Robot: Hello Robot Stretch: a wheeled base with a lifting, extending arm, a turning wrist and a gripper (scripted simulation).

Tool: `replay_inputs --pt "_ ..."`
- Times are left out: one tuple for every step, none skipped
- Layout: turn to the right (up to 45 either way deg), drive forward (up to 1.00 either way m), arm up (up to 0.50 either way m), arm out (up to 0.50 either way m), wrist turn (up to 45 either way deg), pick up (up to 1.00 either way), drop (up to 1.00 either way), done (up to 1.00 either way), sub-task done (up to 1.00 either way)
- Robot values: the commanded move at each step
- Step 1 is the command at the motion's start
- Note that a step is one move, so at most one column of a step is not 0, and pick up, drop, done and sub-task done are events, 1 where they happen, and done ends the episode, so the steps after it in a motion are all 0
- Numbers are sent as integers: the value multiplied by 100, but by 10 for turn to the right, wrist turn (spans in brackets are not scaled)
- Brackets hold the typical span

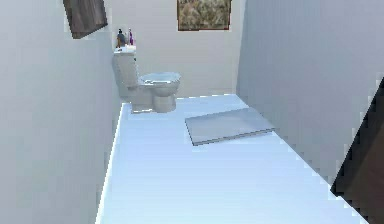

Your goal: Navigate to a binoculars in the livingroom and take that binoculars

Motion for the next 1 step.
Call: replay_inputs --pt "0 30 0 0 0 0 0 0 0"
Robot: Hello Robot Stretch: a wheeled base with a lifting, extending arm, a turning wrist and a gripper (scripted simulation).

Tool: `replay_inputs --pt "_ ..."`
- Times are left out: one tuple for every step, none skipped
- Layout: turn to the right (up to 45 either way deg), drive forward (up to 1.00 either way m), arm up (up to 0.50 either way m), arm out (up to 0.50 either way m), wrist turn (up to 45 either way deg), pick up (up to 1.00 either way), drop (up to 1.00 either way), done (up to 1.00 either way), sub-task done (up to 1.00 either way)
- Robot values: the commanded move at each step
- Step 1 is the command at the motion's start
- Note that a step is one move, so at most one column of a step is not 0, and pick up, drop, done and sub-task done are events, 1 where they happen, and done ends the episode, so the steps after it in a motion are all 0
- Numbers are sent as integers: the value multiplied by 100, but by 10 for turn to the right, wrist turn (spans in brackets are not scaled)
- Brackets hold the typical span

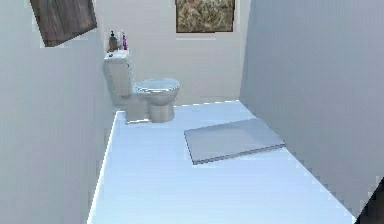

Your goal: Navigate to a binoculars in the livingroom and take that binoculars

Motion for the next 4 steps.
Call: replay_inputs --pt "450 0 0 0 0 0 0 0 0" --pt "90 0 0 0 0 0 0 0 0" --pt "0 40 0 0 0 0 0 0 0" --pt "210 0 0 0 0 0 0 0 0"
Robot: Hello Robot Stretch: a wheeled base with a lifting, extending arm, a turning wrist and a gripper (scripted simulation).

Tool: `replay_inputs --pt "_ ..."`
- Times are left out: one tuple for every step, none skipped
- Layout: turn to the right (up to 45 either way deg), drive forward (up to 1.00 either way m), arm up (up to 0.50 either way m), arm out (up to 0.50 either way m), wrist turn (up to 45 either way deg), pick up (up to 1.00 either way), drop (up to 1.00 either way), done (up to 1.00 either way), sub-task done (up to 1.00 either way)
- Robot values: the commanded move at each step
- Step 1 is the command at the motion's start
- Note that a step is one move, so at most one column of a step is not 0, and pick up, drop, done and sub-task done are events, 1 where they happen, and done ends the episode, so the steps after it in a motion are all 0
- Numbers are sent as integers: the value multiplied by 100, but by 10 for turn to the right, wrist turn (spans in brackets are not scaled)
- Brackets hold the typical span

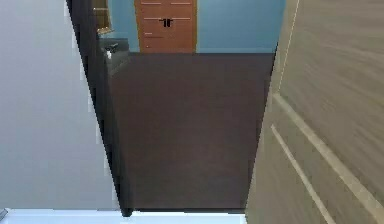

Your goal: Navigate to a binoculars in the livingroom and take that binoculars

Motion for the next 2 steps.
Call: replay_inputs --pt "0 100 0 0 0 0 0 0 0" --pt "30 0 0 0 0 0 0 0 0"
